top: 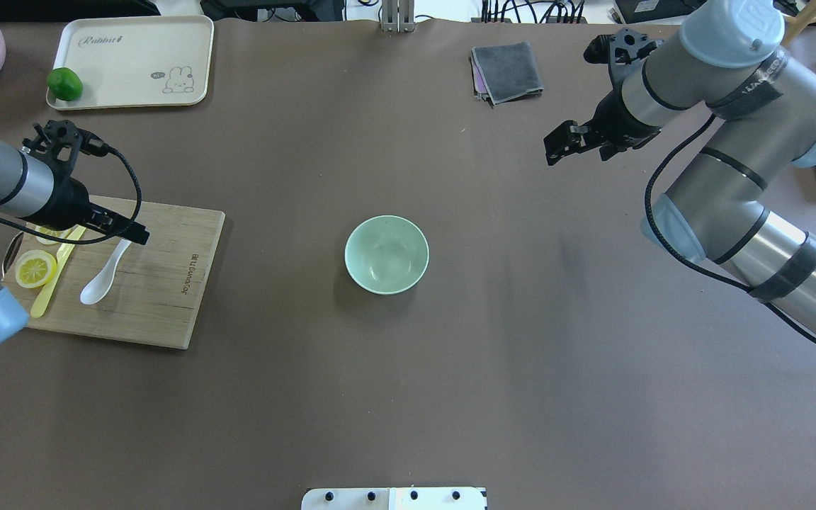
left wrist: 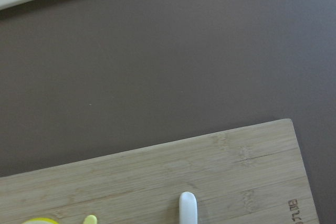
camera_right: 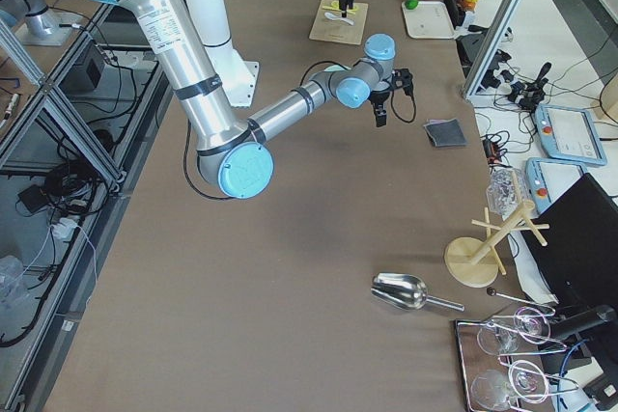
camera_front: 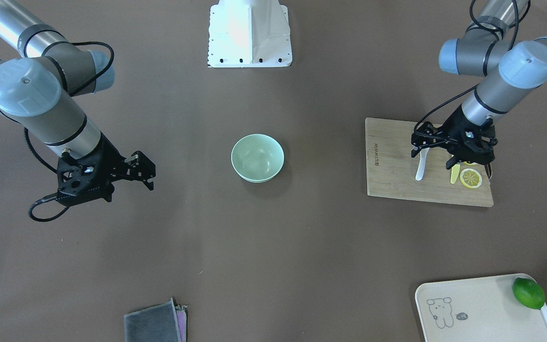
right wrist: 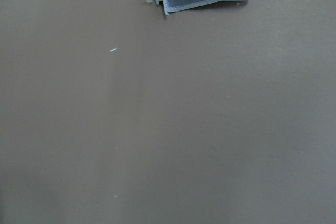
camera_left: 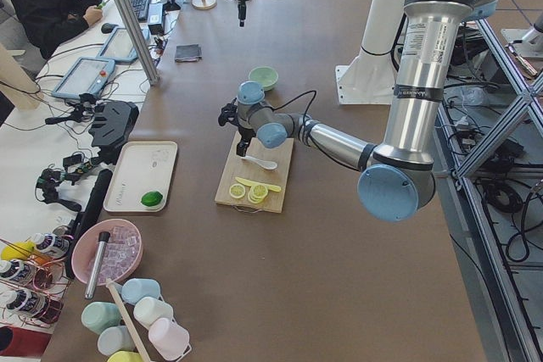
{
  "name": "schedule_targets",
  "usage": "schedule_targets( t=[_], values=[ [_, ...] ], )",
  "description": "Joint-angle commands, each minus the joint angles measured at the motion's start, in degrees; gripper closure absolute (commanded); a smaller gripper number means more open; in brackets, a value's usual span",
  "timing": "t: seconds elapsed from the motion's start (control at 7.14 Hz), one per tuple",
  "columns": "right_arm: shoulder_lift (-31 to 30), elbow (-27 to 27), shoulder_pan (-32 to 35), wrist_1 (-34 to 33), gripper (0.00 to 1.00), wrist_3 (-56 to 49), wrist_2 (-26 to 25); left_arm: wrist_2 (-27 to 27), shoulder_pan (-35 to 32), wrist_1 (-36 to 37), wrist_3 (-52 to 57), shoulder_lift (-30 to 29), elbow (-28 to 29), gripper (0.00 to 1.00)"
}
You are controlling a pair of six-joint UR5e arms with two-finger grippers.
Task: Place spoon in bowl
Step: 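Release the bowl and raise the right gripper while the left gripper reaches for the spoon, then close the left gripper on the white spoon handle and lift it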
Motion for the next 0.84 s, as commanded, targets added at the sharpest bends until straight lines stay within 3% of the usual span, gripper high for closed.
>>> schedule_targets(
  t=[0.0,0.14,0.28,0.42,0.56,0.7],
  values=[
    [-0.98,0.46,4.2,-4.93,0.0,-2.95,4.6,0.46,1.39,-0.13,0.27,0.55,1.47,0.03],
    [-0.89,0.47,4.21,-6.26,0.0,-3.85,4.16,0.46,1.39,-0.13,0.36,1.25,1.47,0.03],
    [-0.89,0.47,4.3,-6.36,0.0,-3.86,3.98,0.46,1.48,-0.13,0.28,1.6,1.47,0.11],
    [-0.98,0.38,4.3,-6.37,0.0,-3.86,3.89,0.55,1.74,-0.13,0.19,1.69,1.74,0.4],
    [-0.98,0.55,4.82,-6.37,0.0,-3.86,4.07,0.47,1.83,-0.13,0.19,1.69,2.09,0.59],
    [-1.07,0.47,4.74,-6.45,0.0,-3.86,3.98,0.55,1.83,-0.05,0.27,1.69,2.09,0.6]
  ],
)
